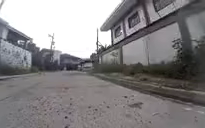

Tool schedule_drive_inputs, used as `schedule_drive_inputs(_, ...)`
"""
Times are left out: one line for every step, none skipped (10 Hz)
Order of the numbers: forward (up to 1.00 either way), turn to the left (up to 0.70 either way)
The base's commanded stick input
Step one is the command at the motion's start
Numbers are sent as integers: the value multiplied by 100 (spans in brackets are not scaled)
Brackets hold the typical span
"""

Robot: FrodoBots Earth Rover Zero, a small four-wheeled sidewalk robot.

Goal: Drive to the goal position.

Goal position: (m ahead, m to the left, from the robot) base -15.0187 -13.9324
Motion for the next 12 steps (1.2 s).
schedule_drive_inputs(70, 0)
schedule_drive_inputs(70, 0)
schedule_drive_inputs(70, 0)
schedule_drive_inputs(70, 0)
schedule_drive_inputs(70, 0)
schedule_drive_inputs(70, 0)
schedule_drive_inputs(70, 0)
schedule_drive_inputs(70, 0)
schedule_drive_inputs(70, 0)
schedule_drive_inputs(70, 0)
schedule_drive_inputs(70, 0)
schedule_drive_inputs(70, 0)
